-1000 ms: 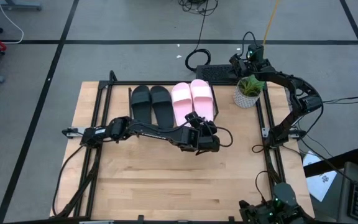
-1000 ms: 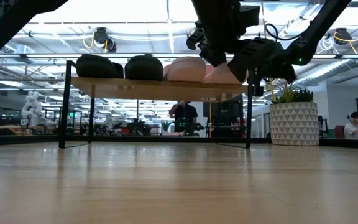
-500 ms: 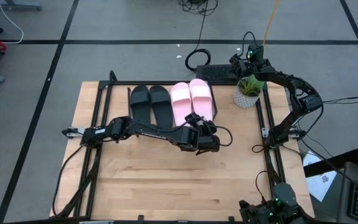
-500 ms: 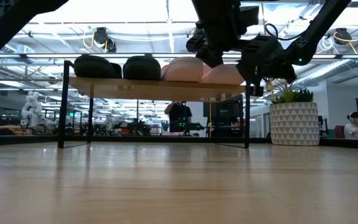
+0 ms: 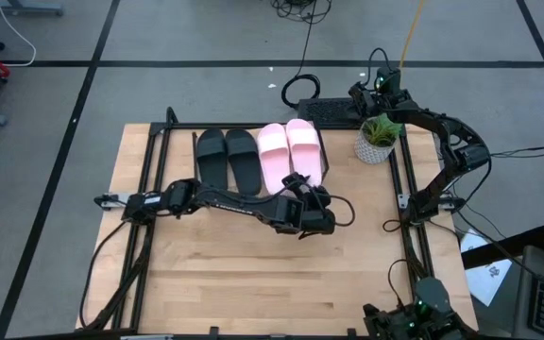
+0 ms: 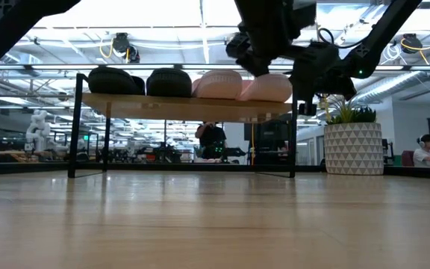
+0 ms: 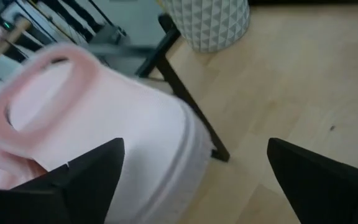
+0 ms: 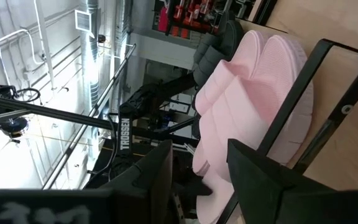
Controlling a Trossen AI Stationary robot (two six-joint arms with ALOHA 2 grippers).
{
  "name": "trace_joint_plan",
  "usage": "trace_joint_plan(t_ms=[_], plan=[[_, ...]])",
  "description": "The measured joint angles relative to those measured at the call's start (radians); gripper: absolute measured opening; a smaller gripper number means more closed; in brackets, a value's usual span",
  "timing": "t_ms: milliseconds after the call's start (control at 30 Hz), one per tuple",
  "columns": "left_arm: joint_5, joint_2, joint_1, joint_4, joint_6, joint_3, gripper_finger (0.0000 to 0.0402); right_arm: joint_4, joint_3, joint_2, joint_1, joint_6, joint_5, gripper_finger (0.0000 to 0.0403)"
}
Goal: Pick and place slides into the shelf
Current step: Adjust the shelf
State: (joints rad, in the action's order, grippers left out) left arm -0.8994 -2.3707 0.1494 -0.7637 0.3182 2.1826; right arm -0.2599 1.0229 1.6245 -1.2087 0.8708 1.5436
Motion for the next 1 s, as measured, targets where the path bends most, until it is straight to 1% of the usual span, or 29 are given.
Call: trace_joint_plan(t_ms=[167, 333, 433, 533, 700, 733, 800, 867, 1000], plan=[[-0.072, 0.0, 0.018, 0.114, -0.101, 0.0, 0.0395, 0.0, 0.0, 0.0, 0.0, 0.0, 0.0, 0.0146], [-0.115, 0.0, 0.042, 0.267, -0.22, 0.0, 0.0395, 0.002, 0.0, 0.0, 0.0, 0.0, 0.0, 0.0146], [-0.185, 0.013, 0.075, 0.369, -0.308, 0.0, 0.0395, 0.002, 0.0, 0.0, 0.0, 0.0, 0.0, 0.0146], [-0.327, 0.049, 0.123, 0.477, -0.427, 0.0, 0.0395, 0.002, 0.0, 0.0, 0.0, 0.0, -0.001, 0.0146], [-0.647, 0.115, 0.223, 0.734, -0.726, 0.008, 0.0395, 0.011, 0.0, 0.0, 0.002, -0.003, -0.001, 0.0146], [-0.67, 0.127, 0.243, 0.777, -0.777, 0.009, 0.0395, 0.011, 0.0, 0.0, 0.006, -0.003, 0.0, 0.0146], [-0.67, 0.157, 0.284, 0.828, -0.832, 0.009, 0.0395, 0.01, 0.0, -0.001, 0.016, -0.004, 0.001, 0.0146], [-0.671, 0.174, 0.316, 0.872, -0.815, 0.009, 0.0395, 0.012, 0.0, -0.006, 0.023, -0.006, 0.001, 0.0146], [-0.672, 0.201, 0.37, 0.873, -0.757, 0.009, 0.0395, 0.01, 0.0, -0.036, 0.019, -0.011, 0.002, 0.0146]])
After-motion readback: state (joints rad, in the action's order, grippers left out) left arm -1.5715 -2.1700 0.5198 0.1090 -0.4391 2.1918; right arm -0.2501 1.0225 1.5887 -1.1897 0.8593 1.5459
